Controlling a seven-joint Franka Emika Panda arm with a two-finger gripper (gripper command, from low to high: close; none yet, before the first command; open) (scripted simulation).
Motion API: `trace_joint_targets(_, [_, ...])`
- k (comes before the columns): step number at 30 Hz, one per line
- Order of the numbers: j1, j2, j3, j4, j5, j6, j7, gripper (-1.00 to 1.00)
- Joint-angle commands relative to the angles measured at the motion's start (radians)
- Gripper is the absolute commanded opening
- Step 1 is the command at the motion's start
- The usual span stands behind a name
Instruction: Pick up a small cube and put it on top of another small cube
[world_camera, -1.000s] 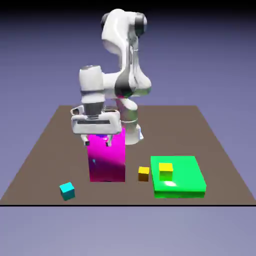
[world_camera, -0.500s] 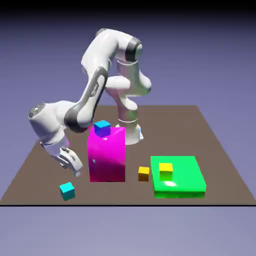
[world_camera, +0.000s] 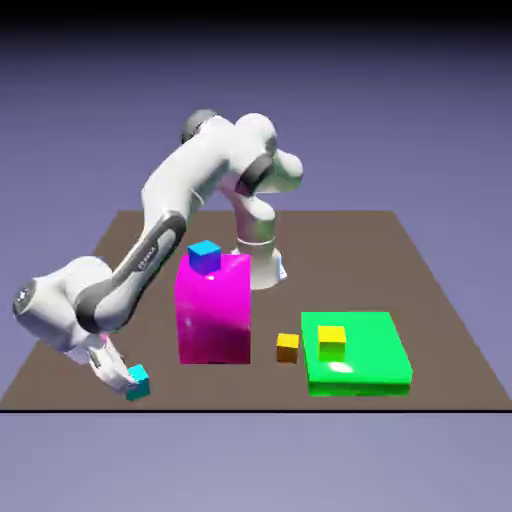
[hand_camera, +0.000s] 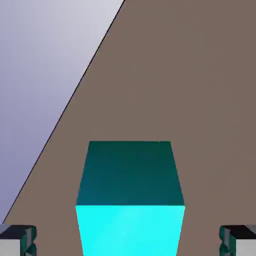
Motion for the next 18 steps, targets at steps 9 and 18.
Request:
trace_joint_targets(9, [-0.043,-0.197,0.023,0.005,-0.147,-0.146,0.048,-1.0])
trace_joint_targets(18, [-0.076,-0.523,0.166,-0.184,-0.352,-0.2,0.074,-1.0])
